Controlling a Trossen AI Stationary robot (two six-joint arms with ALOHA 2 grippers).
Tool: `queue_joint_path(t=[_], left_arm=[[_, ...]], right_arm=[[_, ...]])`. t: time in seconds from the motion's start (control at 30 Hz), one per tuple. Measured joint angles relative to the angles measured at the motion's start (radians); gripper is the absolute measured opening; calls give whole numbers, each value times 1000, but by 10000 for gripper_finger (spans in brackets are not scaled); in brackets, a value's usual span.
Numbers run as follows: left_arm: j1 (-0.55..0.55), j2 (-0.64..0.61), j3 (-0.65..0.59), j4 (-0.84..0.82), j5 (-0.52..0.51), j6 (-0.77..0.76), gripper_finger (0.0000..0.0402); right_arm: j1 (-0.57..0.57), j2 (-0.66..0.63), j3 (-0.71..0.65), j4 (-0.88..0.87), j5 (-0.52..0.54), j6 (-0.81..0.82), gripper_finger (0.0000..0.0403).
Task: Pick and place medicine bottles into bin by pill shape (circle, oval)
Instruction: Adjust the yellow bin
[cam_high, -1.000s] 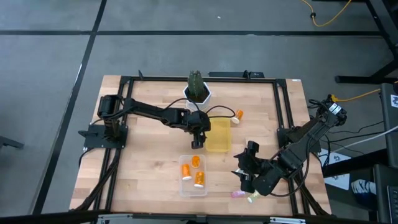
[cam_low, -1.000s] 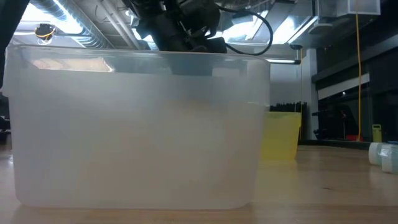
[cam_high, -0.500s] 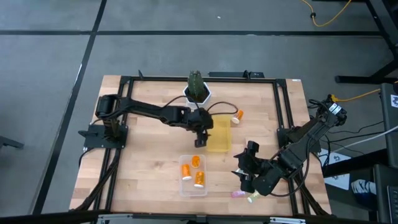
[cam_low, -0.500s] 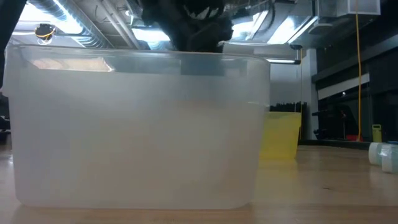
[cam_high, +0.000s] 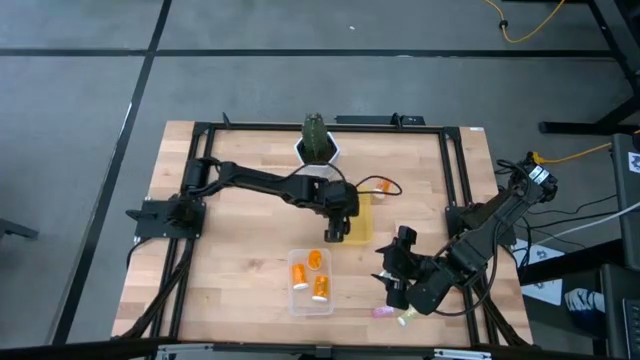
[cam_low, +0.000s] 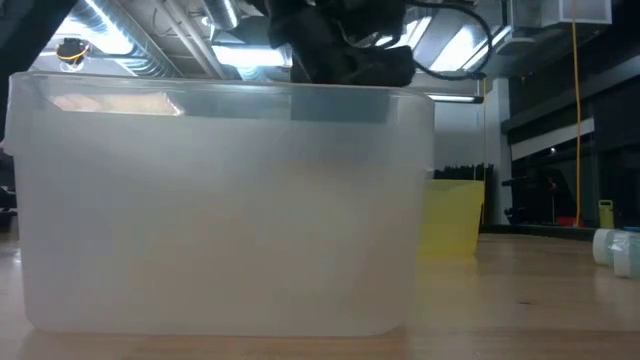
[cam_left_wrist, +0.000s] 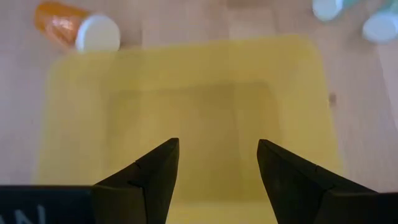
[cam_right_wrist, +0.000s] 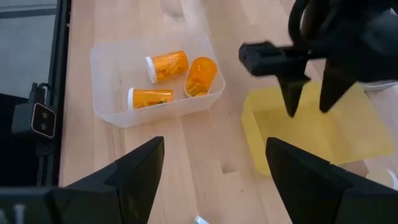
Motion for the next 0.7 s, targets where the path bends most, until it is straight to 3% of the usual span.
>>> queue_joint_path(t=[0.43,0.7], left_arm=[[8,-2,-9,-100,-1,-8,212],[8,-2,-9,-155,-1,-87,212]], right_arm=[[2,0,0,-10,-8,3,284],[2,0,0,-12,-10,29,284]])
